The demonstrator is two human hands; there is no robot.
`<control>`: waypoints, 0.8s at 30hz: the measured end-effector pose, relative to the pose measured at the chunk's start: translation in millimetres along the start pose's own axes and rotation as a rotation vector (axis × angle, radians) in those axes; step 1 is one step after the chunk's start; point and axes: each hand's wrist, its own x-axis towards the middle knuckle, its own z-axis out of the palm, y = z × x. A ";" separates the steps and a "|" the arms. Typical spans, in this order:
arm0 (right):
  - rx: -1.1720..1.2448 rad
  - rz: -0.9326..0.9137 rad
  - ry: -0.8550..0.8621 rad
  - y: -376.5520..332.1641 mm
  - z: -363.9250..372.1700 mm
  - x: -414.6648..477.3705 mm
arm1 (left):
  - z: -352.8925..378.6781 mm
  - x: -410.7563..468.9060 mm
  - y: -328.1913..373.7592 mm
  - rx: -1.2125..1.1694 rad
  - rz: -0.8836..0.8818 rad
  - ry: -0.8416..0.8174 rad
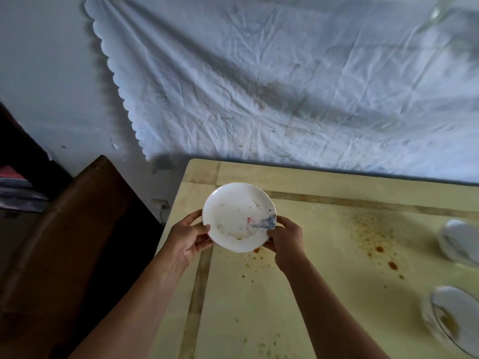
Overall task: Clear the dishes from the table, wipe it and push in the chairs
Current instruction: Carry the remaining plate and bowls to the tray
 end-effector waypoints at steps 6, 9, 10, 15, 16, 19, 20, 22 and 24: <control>0.085 -0.022 0.120 5.5 -44.0 -58.5 | 17.9 -41.2 -11.1 0.072 -0.019 -0.153; 0.124 -0.016 0.188 14.7 -63.1 -90.4 | 25.9 -62.9 -19.3 0.127 -0.059 -0.229; 0.148 -0.024 0.212 18.0 -69.4 -104.0 | 27.7 -71.6 -22.4 0.149 -0.075 -0.260; 0.267 -0.060 0.351 42.8 -100.9 -175.9 | 33.2 -118.7 -45.3 0.237 -0.129 -0.410; 0.295 -0.067 0.389 50.6 -108.7 -192.3 | 34.7 -130.8 -51.9 0.259 -0.141 -0.441; 0.363 -0.080 0.477 73.2 -127.6 -235.1 | 37.6 -162.6 -70.8 0.326 -0.173 -0.510; 0.380 -0.088 0.502 79.1 -133.0 -248.9 | 38.4 -171.1 -76.6 0.348 -0.187 -0.533; 0.416 -0.105 0.564 93.5 -146.4 -281.3 | 42.8 -192.0 -91.4 0.398 -0.215 -0.593; 0.443 -0.118 0.627 107.4 -160.5 -312.6 | 49.1 -213.1 -107.9 0.443 -0.234 -0.645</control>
